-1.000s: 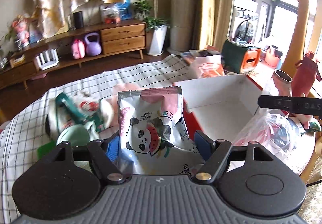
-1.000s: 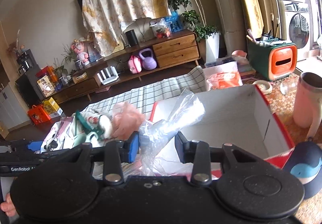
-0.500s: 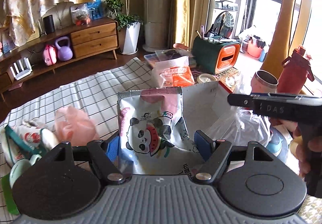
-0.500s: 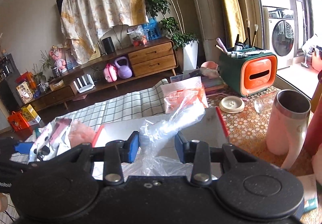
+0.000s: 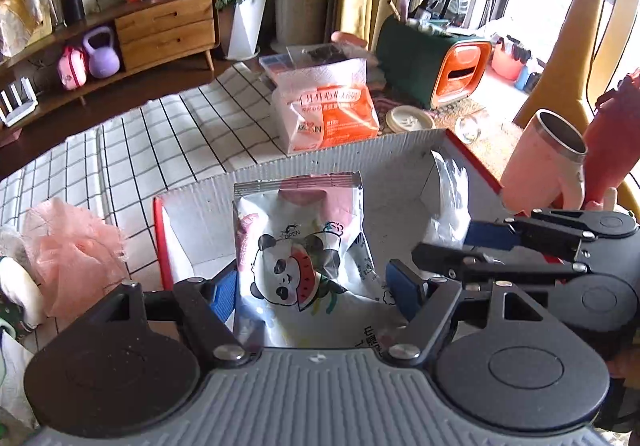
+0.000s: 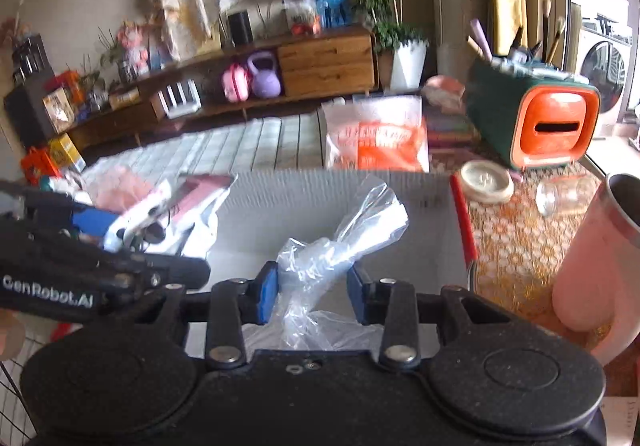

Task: Organize soft objects
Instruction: 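Carry the panda bag and the plastic bag with both grippers over the red box, then lower into the red box and open the right gripper while the left gripper releases the panda bag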

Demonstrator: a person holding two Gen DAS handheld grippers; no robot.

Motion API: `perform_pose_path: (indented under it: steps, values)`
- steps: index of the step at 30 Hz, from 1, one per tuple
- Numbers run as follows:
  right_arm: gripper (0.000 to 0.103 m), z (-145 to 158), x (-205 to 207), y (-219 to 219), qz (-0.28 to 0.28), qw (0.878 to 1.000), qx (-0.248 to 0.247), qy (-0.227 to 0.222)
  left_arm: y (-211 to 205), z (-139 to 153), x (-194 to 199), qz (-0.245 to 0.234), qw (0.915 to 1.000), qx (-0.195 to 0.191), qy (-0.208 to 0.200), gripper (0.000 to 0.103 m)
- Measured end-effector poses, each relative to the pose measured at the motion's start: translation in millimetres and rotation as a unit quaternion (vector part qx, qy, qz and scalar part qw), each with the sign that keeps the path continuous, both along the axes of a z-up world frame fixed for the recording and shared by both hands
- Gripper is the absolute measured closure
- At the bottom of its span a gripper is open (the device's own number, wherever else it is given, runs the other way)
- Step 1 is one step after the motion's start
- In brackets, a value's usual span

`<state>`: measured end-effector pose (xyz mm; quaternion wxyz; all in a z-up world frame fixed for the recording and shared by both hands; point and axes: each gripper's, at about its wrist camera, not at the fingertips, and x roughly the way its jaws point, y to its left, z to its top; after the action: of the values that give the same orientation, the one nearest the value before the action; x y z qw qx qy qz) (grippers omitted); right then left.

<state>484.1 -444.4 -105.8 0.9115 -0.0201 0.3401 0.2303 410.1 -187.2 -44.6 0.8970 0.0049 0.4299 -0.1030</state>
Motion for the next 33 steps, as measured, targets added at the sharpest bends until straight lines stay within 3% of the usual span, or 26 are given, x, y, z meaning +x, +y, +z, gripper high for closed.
perform_pose_path:
  steps: [10,16,18,22,27,33]
  values:
    - [0.066,-14,-1,7,0.069,0.996,-0.038,0.048,-21,-26,30,-0.022,0.9989,0.026,0.032,0.027]
    - [0.069,-27,0,14,0.078,0.992,-0.061,0.073,-30,-42,43,-0.026,0.9974,0.033,0.059,0.027]
    - [0.068,-26,1,10,0.077,0.993,-0.045,0.075,-31,-46,46,-0.021,0.9969,0.036,0.066,0.027]
    - [0.064,-26,-1,8,0.074,0.993,-0.049,0.08,-30,-56,52,-0.015,0.9948,0.033,0.095,0.026]
    - [0.044,-24,-5,0,0.077,0.993,-0.039,0.082,-24,-63,58,0.004,0.9914,0.027,0.128,0.025]
    - [0.04,-24,-11,-1,0.081,0.993,-0.03,0.083,-22,-71,62,0.02,0.9855,0.036,0.165,0.024]
